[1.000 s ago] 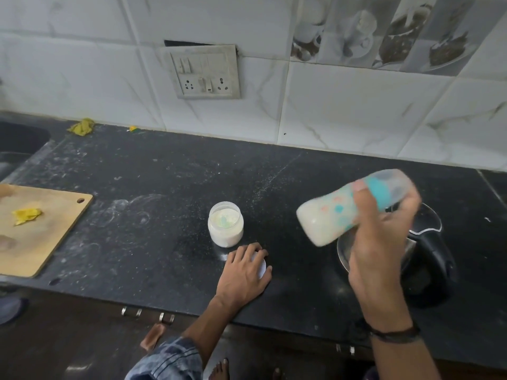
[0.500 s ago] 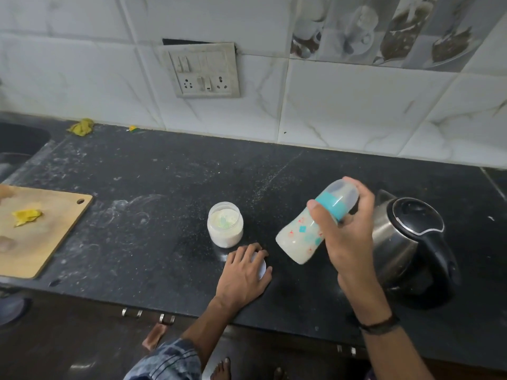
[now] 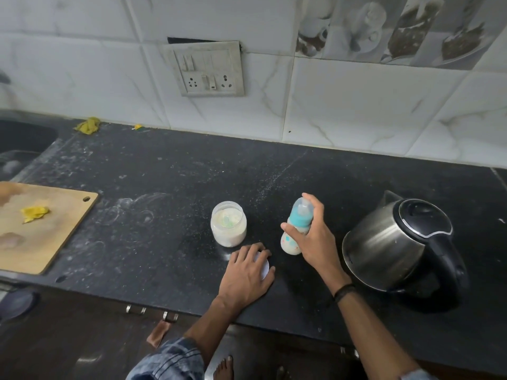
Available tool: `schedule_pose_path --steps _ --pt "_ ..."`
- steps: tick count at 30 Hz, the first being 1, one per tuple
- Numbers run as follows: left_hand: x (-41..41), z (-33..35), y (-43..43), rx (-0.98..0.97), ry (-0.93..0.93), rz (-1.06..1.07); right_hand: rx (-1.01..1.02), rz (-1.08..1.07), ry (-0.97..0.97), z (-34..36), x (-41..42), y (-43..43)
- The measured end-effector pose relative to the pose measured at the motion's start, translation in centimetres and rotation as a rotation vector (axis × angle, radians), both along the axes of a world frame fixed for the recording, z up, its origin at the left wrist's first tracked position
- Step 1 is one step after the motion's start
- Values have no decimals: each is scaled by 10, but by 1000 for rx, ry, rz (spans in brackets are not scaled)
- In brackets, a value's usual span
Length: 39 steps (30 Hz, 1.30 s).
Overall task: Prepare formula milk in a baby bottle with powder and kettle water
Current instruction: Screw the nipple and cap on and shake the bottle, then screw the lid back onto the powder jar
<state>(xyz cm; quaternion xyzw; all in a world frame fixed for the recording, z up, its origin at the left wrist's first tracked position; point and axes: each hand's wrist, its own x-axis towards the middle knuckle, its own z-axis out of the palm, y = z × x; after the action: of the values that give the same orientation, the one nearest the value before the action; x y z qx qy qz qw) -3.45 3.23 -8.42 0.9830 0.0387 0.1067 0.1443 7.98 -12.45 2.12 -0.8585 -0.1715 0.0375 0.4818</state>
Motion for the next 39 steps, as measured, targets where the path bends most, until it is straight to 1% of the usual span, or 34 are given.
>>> schedule_pose_path --steps 3,6,14,17,21,24,28,30,32,35,39 --pt "-1 -1 0 3 -13 2 -65 46 -40 -9 4 3" --pt "0 -1 0 6 -6 4 -89 63 -65 -17 7 6" --pt "1 -1 1 8 2 -8 -112 63 -34 -30 9 7" --pt "1 -3 1 23 -15 -6 -86 41 3 -33 10 7" --pt "1 -8 2 27 -31 -8 -21 3 99 -37 12 6" --pt "1 -10 2 16 -58 -17 2 -34 119 -39 9 3" --pt "1 -8 4 2 -69 -36 109 -182 88 -44 -12 -3" --pt "-1 -5 4 -11 -81 -49 176 -268 18 -46 -29 -5" --pt "-2 -2 3 -37 -106 -40 236 -301 -51 -47 -46 -6" --pt "-5 5 3 -102 -136 2 259 -265 -65 -46 -64 -8" --pt "-11 14 -1 -169 -181 36 184 -159 88 -50 -75 -11"
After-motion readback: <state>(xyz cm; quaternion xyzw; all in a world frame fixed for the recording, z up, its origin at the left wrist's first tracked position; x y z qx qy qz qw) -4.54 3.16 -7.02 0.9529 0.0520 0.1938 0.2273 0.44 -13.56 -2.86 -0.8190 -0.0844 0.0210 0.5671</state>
